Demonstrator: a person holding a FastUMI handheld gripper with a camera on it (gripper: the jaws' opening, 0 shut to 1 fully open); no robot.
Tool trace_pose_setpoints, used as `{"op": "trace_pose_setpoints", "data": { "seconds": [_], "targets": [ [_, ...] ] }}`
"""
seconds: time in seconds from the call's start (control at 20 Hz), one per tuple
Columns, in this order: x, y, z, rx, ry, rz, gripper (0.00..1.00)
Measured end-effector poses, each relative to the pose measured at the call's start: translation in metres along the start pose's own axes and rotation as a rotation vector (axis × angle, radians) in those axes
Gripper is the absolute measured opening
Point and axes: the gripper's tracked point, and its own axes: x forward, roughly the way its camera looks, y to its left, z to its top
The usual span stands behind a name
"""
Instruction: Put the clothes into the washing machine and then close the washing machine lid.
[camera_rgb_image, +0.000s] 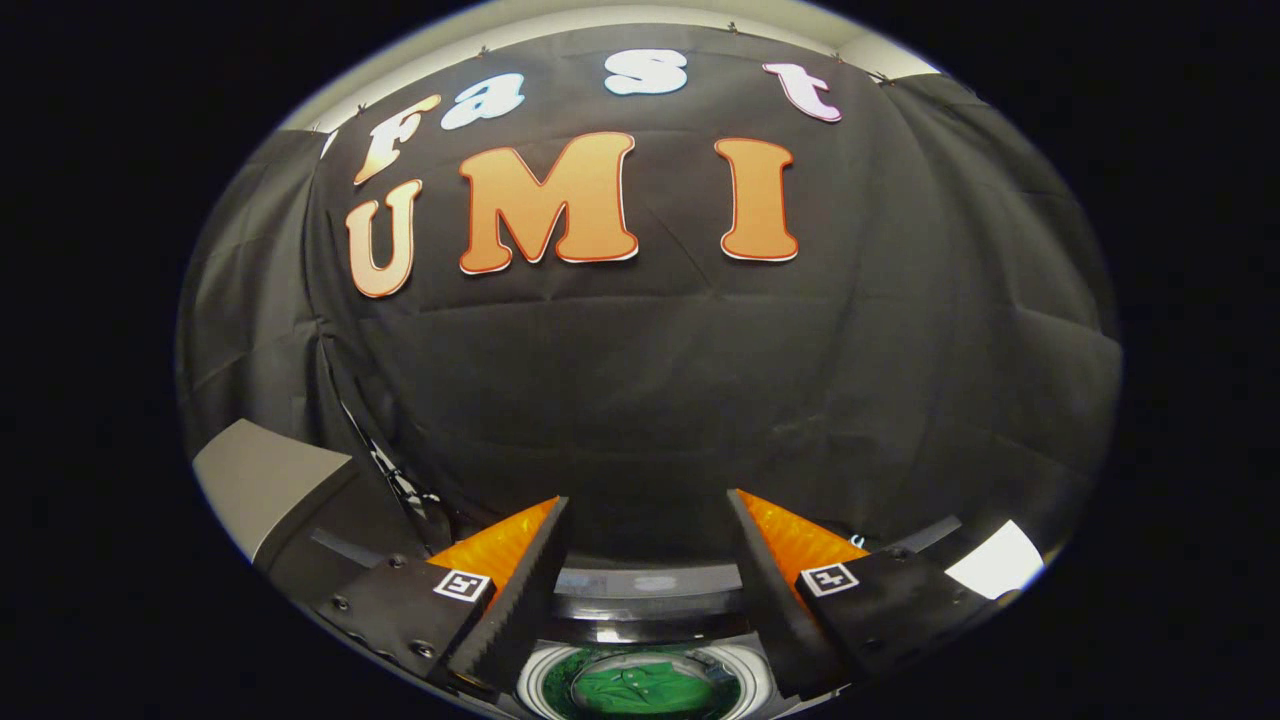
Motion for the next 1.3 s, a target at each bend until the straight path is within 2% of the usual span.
{"op": "trace_pose_setpoints", "data": {
  "seconds": [0.4, 0.6, 0.85, 1.15, 1.3],
  "targets": [
    [-0.036, 0.001, -0.032, 0.005, 0.059, -0.008, 0.97],
    [-0.059, 0.002, -0.063, 0.026, 0.089, -0.004, 0.97],
    [-0.086, -0.013, -0.097, -0.031, 0.113, -0.021, 0.97],
    [-0.097, -0.024, -0.094, 0.005, 0.112, -0.042, 0.97],
    [-0.1, -0.024, -0.074, 0.025, 0.077, -0.035, 0.97]
  ]
}}
